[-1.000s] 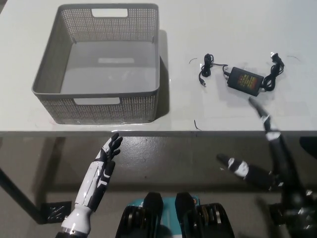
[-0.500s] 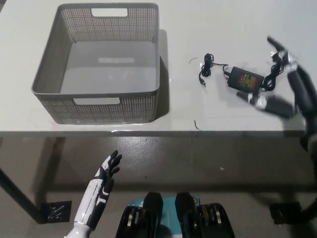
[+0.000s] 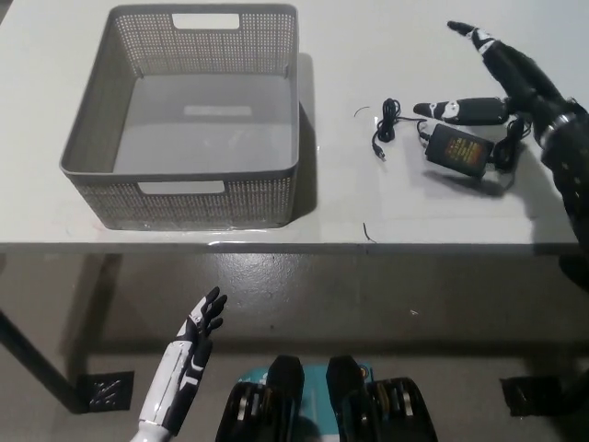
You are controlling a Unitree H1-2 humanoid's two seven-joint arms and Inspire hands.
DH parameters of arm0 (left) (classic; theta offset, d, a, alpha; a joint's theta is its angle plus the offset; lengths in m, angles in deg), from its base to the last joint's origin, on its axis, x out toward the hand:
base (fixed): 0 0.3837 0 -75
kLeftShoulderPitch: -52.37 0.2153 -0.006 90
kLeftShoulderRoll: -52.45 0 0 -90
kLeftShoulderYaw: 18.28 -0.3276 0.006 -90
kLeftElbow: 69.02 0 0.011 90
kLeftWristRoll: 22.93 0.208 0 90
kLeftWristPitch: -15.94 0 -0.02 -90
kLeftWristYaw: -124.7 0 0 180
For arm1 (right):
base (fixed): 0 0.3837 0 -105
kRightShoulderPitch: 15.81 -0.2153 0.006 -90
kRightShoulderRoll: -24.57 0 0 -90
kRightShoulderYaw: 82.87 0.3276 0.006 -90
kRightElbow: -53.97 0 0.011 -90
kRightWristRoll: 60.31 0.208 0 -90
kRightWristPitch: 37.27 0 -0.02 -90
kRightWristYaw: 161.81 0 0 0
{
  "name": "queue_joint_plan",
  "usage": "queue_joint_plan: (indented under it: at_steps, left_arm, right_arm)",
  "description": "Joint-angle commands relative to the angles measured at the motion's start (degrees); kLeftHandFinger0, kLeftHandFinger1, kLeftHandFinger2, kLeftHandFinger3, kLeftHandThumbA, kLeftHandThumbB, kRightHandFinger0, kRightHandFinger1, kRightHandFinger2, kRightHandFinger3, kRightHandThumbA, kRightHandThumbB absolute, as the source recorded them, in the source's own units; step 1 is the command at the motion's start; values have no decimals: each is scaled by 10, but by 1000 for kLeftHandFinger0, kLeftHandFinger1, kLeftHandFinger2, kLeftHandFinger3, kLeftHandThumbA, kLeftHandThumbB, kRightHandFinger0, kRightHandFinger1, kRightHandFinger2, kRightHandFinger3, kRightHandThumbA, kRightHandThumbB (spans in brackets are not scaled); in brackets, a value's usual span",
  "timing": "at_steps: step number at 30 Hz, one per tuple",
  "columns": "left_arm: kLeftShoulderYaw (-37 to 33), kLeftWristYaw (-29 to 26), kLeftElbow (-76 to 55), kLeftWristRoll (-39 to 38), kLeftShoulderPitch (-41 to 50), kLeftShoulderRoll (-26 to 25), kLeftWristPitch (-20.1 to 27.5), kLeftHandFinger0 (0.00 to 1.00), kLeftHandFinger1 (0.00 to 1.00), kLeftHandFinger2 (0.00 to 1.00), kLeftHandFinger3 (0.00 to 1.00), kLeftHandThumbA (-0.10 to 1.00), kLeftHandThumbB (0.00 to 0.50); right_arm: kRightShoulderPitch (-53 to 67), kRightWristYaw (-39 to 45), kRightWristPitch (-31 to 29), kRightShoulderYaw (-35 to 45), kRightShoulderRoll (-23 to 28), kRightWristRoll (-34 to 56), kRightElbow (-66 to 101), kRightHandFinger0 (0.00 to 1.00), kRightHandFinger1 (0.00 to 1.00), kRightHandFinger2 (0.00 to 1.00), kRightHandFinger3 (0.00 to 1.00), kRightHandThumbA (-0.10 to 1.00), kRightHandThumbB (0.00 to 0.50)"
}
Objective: Use the right hand to pick up a black power cord and place it into a container on the left hand side
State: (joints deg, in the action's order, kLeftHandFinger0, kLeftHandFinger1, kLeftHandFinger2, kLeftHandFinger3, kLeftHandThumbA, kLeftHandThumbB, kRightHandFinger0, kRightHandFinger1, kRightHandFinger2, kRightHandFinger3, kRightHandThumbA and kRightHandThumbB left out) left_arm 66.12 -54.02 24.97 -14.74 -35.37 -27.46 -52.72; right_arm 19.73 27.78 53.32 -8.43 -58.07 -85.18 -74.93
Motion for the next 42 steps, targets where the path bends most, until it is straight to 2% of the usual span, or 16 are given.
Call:
queue_joint_plan:
  at_steps: [1, 8, 13, 18, 27, 36, 42]
  left_arm:
    - [0, -3, -21, 5, -5, 1, 23, 1000, 1000, 1000, 1000, 1000, 166]
    - [2, -1, -22, 0, -4, 0, 22, 1000, 1000, 1000, 1000, 1000, 187]
    - [2, -2, -23, 0, -6, 0, 25, 1000, 1000, 1000, 1000, 1000, 173]
    - [4, 0, -23, -2, -12, -3, 21, 1000, 1000, 1000, 1000, 1000, 191]
    - [4, -1, -19, -1, -10, -3, 26, 1000, 1000, 1000, 1000, 1000, 195]
    - [6, -1, -18, -1, -14, -3, 24, 1000, 1000, 1000, 1000, 1000, 186]
    - [8, -1, -17, -2, -17, -4, 23, 1000, 1000, 1000, 1000, 1000, 202]
  right_arm:
    - [-73, 27, -1, -21, 0, -14, -69, 1000, 1000, 1000, 1000, 976, 476]
    - [-119, 41, -3, -78, -20, -42, -185, 1000, 1000, 1000, 1000, 1000, 500]
    - [-130, 48, -6, -109, -27, -54, -230, 1000, 1000, 1000, 1000, 1000, 500]
    - [-132, 49, -9, -112, -33, -42, -263, 1000, 1000, 1000, 1000, 1000, 500]
    - [-122, 36, -16, -125, -43, -48, -299, 1000, 1000, 1000, 1000, 1000, 500]
    - [-124, 41, -25, -125, -32, -48, -302, 1000, 1000, 1000, 1000, 1000, 500]
    - [-126, 39, -32, -127, -29, -49, -312, 1000, 1000, 1000, 1000, 1000, 500]
